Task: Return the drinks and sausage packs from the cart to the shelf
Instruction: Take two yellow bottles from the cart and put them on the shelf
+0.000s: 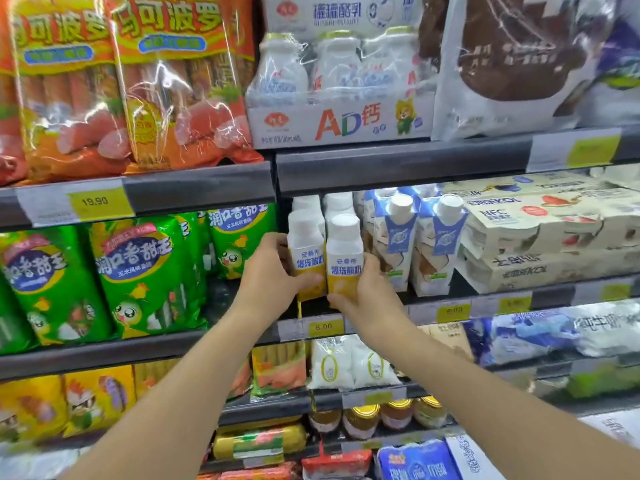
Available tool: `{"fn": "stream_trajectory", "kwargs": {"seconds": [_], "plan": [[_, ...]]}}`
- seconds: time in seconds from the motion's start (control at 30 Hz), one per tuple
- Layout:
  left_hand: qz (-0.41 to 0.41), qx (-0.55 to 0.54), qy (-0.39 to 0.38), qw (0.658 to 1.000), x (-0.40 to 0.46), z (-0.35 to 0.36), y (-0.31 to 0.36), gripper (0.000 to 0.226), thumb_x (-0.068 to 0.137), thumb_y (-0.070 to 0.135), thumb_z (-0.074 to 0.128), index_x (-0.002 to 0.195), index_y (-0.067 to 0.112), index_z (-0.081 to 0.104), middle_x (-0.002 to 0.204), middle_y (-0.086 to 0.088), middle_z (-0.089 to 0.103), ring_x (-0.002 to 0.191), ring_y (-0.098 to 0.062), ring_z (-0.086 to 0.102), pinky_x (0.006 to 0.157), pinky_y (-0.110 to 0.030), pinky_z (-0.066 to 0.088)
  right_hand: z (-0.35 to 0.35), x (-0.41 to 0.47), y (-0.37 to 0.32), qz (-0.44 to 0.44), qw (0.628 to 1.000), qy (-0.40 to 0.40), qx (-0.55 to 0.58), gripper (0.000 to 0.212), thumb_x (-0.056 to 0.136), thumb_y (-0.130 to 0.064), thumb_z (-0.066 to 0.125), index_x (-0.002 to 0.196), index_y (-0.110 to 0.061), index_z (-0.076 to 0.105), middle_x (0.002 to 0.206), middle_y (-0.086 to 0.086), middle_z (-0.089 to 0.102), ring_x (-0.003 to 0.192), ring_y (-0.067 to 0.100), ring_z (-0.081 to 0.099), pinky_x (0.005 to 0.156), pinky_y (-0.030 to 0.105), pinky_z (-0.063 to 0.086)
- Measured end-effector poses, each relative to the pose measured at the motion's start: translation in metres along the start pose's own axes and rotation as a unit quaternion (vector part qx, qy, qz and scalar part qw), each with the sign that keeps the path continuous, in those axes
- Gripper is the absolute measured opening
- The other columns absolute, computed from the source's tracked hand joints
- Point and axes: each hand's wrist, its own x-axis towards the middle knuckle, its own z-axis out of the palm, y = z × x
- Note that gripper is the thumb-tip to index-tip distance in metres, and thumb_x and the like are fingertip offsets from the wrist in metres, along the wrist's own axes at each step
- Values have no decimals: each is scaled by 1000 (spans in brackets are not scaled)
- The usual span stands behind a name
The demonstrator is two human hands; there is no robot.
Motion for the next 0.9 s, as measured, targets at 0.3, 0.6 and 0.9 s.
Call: {"fn": "stream_trajectory", "kwargs": {"seconds": [0.3, 0.6, 0.9], "plan": [[-12, 34, 3, 999, -4, 3, 4, 57, 73, 20, 87, 123, 21, 59, 105, 10, 70, 94, -10, 67, 83, -30, 54, 4, -6, -1, 17, 999, 5, 34, 60, 95, -16, 59, 143, -19, 23, 117, 3, 57, 100, 19, 56, 84, 34, 47], [5, 36, -23, 999, -1, -3, 1, 46, 75, 20, 85, 115, 23, 63, 99, 8, 72, 89, -13, 69, 87, -39, 57, -4, -22, -14, -45, 997, 53, -20, 91, 88, -18, 70, 152, -30, 5, 149, -3, 35, 117, 7, 47, 99, 29, 42], [14, 33, -30, 999, 3, -2, -3, 49, 77, 22, 84, 120, 18, 61, 99, 7, 68, 98, -17, 65, 90, -35, 55, -6, -21, -28, -48, 994, 97, -9, 60, 104, -15, 41, 148, -41, 9, 126, -25, 38, 83, -29, 48, 62, 0, 39]]}}
